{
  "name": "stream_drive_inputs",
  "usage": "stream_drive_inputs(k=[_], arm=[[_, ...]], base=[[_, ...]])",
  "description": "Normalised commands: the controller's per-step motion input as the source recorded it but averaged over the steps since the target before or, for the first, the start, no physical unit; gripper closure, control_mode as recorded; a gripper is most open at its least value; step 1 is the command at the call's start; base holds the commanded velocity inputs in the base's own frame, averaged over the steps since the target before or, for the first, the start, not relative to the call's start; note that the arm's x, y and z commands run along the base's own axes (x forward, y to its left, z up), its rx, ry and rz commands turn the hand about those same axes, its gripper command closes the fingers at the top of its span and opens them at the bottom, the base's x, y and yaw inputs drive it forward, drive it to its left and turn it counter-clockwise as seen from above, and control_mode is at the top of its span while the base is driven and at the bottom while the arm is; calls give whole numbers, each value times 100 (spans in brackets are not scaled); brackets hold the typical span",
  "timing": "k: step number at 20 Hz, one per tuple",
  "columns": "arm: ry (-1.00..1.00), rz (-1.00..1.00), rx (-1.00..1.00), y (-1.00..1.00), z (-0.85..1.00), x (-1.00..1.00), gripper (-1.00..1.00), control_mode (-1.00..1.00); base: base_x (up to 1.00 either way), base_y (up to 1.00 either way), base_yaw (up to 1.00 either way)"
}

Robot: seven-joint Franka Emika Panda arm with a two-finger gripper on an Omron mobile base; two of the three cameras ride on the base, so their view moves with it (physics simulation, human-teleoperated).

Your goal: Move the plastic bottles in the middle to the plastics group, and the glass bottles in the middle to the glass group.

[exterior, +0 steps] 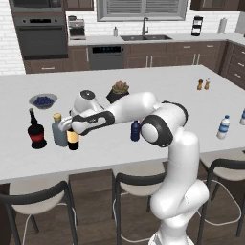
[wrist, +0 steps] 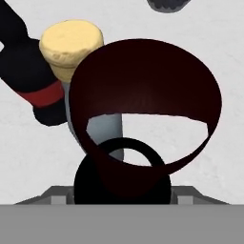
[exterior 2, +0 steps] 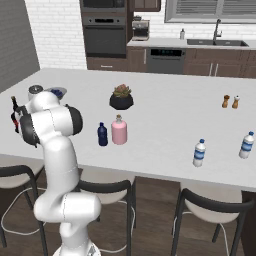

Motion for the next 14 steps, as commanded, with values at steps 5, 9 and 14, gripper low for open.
stream_drive_inputs(k=[5, 9, 14], arm=[[0, 0, 0, 0, 0, 0, -100, -100], [0, 0, 0, 0, 10, 0, -100, -100], [0, 0, 0, 0, 27, -1, -100, -100]], base=[[0, 0, 0], [0, 0, 0], [0, 0, 0]])
